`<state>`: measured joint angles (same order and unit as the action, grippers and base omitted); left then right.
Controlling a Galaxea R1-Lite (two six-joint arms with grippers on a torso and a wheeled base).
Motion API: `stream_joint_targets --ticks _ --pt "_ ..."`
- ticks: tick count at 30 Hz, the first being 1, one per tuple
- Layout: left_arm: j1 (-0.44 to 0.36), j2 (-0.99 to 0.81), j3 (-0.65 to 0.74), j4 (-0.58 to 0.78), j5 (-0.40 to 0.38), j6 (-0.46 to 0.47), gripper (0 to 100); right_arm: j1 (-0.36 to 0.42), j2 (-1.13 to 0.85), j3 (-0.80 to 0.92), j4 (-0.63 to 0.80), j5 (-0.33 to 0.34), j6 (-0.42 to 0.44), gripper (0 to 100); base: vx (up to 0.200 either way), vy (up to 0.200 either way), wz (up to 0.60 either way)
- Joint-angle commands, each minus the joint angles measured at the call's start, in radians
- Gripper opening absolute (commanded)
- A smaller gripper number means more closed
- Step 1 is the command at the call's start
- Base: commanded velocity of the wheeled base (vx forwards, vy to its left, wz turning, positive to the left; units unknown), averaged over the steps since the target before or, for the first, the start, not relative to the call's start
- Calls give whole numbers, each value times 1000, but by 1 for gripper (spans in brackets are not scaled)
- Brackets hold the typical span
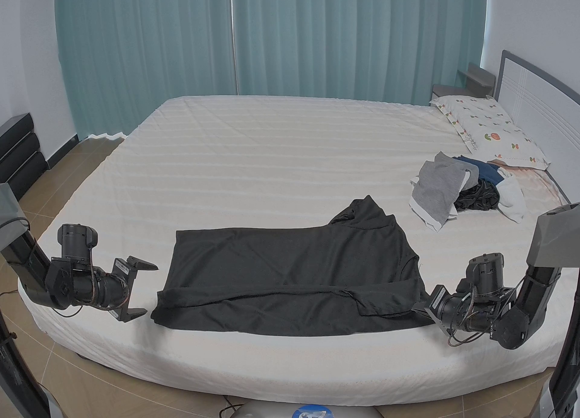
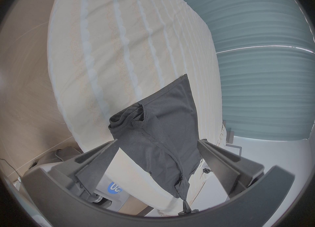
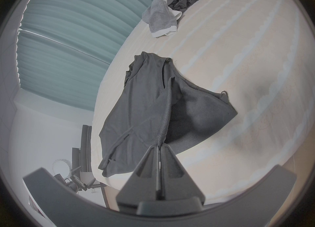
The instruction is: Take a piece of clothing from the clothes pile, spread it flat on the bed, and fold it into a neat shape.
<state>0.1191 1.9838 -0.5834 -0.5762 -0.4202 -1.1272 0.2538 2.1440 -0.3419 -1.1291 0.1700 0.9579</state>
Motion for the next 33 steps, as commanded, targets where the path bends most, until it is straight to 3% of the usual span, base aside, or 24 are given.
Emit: stream_joint_targets --ticks 1,16,24,25,33 --pt "1 3 -1 -1 0 0 100 -16 -36 8 8 3 -1 0 0 0 0" --pt "1 4 -4 -1 0 0 100 -42 -95 -3 170 14 -8 0 0 0 0" --pt "1 4 -4 -1 0 0 100 -47 -18 -5 175 9 -85 0 0 0 0" --pt "1 6 -4 -1 0 0 100 -48 -9 -6 173 8 -96 100 0 0 0" --pt "1 7 -6 -1 0 -2 100 -59 16 -16 143 0 -133 100 0 0 0"
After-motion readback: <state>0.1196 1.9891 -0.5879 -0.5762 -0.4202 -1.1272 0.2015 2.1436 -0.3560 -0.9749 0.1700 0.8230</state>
